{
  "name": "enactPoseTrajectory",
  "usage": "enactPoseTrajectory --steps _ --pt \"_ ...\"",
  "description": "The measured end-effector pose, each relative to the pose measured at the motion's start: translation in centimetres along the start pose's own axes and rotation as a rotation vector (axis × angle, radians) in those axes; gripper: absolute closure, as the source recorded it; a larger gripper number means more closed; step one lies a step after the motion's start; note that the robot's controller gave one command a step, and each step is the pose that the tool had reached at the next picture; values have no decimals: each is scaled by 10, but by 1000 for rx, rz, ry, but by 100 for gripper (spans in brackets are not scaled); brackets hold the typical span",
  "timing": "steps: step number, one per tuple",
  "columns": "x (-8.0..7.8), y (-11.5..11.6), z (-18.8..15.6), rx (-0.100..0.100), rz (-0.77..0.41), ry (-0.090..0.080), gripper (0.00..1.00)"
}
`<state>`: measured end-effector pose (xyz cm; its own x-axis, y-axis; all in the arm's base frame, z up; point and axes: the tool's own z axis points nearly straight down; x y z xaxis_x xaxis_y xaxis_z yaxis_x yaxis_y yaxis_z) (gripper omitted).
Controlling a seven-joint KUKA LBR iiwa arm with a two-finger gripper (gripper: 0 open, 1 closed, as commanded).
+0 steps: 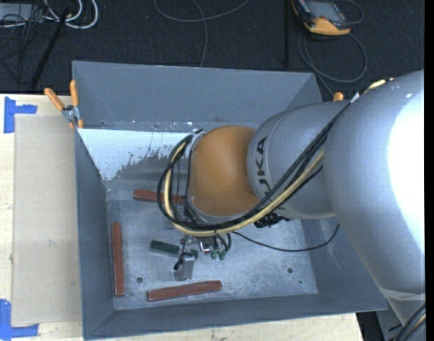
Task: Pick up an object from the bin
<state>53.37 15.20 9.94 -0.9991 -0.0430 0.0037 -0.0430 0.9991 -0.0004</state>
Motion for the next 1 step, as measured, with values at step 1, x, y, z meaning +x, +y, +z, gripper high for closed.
enactPoseTrajectory --steps 1 --pt "4 -1 31 1 190 1 0"
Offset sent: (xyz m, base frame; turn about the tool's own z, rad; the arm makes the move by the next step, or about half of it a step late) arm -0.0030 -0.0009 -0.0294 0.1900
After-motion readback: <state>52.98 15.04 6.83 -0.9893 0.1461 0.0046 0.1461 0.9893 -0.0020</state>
